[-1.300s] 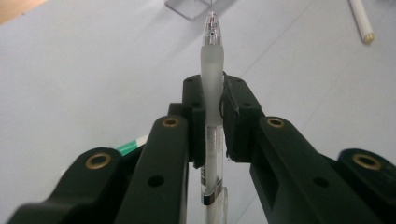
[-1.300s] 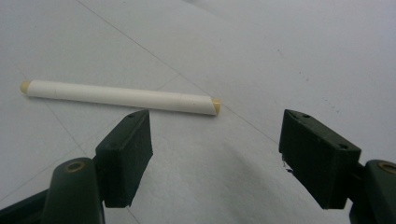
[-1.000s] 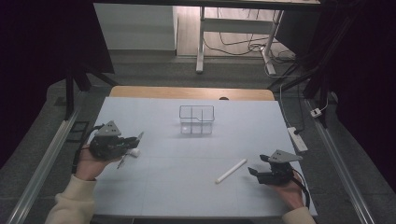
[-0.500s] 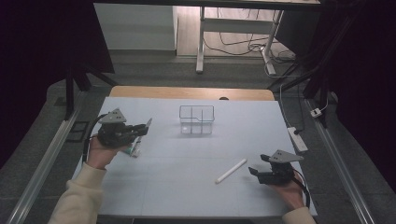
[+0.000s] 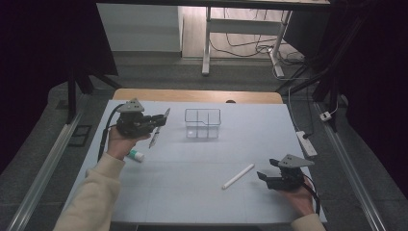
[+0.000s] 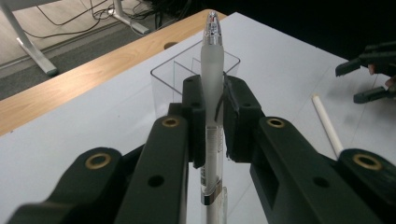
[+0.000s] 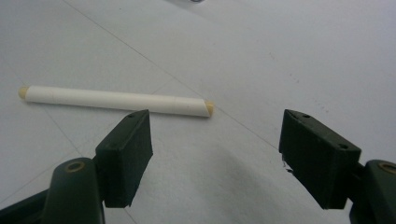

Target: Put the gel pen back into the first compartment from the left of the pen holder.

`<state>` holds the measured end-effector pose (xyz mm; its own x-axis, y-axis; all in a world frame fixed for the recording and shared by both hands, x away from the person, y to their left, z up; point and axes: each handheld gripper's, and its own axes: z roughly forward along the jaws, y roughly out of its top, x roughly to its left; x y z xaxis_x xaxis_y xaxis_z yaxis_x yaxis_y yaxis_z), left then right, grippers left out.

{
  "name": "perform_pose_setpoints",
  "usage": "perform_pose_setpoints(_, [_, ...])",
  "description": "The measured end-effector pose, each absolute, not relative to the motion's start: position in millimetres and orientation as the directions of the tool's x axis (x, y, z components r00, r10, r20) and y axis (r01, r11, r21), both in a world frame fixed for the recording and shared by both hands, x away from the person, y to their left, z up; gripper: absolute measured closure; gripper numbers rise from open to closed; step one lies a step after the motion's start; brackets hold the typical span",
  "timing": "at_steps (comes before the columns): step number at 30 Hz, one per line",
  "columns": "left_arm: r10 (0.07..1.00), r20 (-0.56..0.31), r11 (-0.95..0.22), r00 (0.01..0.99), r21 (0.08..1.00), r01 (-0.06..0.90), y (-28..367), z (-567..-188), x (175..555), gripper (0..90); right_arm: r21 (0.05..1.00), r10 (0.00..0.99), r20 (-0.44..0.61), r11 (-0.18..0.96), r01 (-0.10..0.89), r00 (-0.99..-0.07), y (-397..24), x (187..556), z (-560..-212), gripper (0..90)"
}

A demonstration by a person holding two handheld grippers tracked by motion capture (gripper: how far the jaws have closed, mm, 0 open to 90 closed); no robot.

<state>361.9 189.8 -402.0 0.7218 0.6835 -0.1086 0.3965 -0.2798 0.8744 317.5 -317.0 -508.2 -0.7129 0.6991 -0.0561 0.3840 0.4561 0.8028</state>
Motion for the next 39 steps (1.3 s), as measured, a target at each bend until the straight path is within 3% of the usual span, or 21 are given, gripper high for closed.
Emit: perform_pose_setpoints(39, [0.682, -0.155, -0.194, 0.715, 0.904, 0.381, 162, -398, 405, 79.9, 0.795, 0.701, -0.053, 0.461, 0.395, -0.712, -317, 318, -511, 24.8])
